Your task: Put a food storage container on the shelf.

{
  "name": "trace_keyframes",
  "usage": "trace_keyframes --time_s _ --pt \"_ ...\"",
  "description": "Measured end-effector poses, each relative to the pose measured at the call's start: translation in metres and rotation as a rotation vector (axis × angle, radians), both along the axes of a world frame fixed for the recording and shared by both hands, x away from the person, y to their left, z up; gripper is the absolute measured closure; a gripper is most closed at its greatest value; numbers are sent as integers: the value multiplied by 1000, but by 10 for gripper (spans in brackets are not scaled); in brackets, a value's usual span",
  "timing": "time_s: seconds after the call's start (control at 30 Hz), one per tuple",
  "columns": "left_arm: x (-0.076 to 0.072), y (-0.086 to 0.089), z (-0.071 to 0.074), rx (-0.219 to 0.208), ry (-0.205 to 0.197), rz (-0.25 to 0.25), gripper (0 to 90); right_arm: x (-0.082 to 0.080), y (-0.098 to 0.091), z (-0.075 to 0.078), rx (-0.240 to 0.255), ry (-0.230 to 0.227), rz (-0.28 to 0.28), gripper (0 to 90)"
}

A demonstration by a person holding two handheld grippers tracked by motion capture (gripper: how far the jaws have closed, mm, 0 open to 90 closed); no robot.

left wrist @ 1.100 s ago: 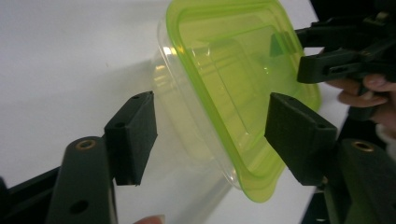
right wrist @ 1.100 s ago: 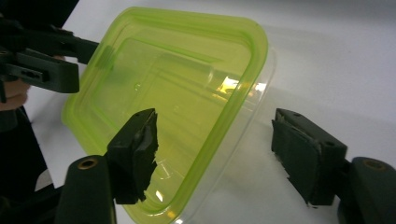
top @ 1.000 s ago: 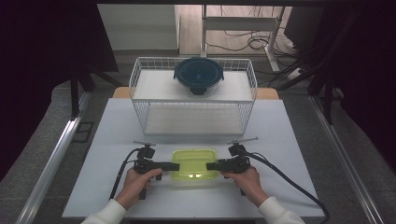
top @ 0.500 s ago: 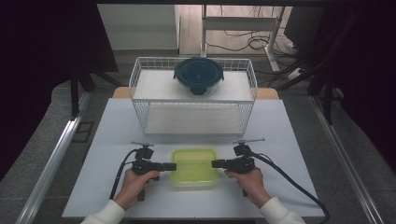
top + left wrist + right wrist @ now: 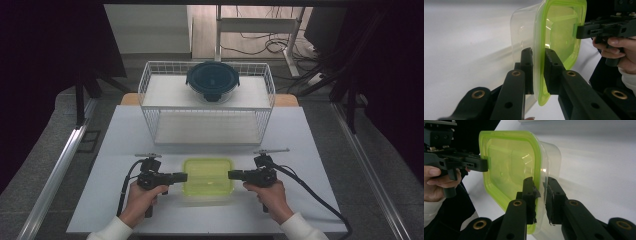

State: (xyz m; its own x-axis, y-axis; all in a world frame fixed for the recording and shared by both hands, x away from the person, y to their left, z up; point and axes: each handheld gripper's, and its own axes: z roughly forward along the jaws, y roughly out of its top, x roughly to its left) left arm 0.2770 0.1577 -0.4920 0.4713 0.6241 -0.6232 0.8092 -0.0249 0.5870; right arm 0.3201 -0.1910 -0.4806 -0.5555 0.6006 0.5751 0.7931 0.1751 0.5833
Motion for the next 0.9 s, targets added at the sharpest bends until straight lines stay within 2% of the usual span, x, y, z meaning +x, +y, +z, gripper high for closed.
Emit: trace_keyframes --time_s 0.17,0.27,0.37,0.73,0.83,0.9 --pt "-4 -1 8 -1 -38 -9 793 -5 -3 9 13 -41 5 776" --pt "-5 -1 13 6 -58 -12 793 -6 -4 12 19 -51 6 777" --pt "-7 -2 17 23 -82 -5 795 -9 -2 17 -10 -89 13 776" --pt "-9 1 29 7 -115 -11 795 -13 -2 30 11 -136 22 775" --pt "-8 0 33 7 -124 -14 796 -14 -2 38 -1 -169 24 774" --pt "-6 0 38 -17 -128 -20 795 -12 -3 44 3 -185 29 774"
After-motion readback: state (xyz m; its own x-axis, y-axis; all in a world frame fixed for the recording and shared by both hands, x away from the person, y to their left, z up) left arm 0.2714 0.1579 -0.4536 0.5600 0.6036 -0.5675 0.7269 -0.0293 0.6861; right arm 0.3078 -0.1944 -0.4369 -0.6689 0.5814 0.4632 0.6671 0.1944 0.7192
